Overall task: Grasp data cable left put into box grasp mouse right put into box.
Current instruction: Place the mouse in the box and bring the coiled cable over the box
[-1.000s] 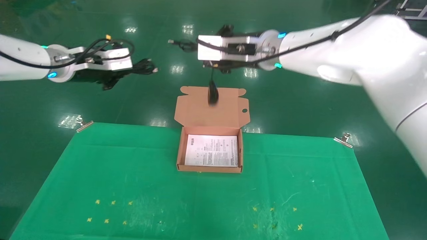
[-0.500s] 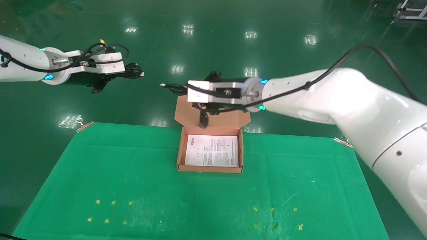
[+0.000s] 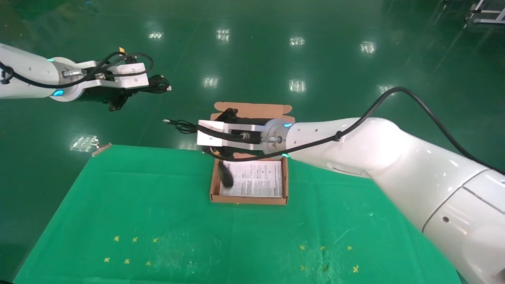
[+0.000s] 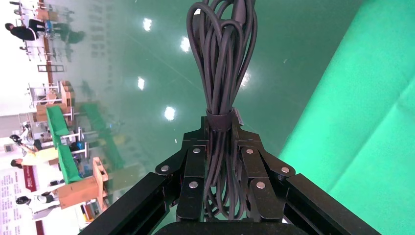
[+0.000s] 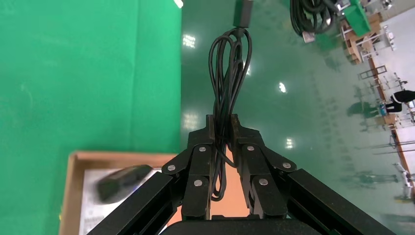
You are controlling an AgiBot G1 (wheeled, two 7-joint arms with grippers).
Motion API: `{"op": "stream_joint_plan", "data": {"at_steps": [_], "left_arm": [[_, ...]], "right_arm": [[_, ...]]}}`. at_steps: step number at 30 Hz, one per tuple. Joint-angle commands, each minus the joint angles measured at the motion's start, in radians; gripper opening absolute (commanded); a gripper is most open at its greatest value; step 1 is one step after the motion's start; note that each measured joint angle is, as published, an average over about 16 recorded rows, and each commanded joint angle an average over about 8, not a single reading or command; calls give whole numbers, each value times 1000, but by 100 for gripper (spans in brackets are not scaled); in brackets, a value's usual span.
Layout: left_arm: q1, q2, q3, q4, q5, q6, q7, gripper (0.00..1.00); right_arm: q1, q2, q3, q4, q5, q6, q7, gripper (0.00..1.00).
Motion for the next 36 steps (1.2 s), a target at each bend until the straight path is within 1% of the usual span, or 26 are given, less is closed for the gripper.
{"op": "stream_joint_plan", "data": {"at_steps": [1, 5, 17, 26, 27, 34, 35, 36], "left_arm": [[1, -2, 1, -6, 3, 1, -5, 0], [3, -4, 1, -13, 6, 3, -12, 0], [6, -8, 2, -27, 13, 7, -23, 0], [7, -9, 3, -31, 15, 8, -27, 0], [7, -9, 3, -32, 15, 8, -28, 0], [7, -10, 3, -33, 16, 8, -29, 0], [7, -10, 3, -34, 16, 8, -29, 0], [7, -10, 3, -34, 16, 8, -29, 0]], "right_arm": [[-7, 0, -14, 19, 24, 13, 1, 0], [-17, 2, -38, -3, 62, 28, 9, 0], [-67, 4, -90, -137, 152, 48, 76, 0], [-94, 4, -114, -159, 211, 49, 134, 0], [-93, 4, -120, -161, 213, 45, 138, 5], [-78, 4, -161, -170, 210, 11, 151, 93], [-77, 4, -164, -171, 209, 9, 151, 100], [-77, 5, -167, -172, 208, 7, 150, 100]]}}
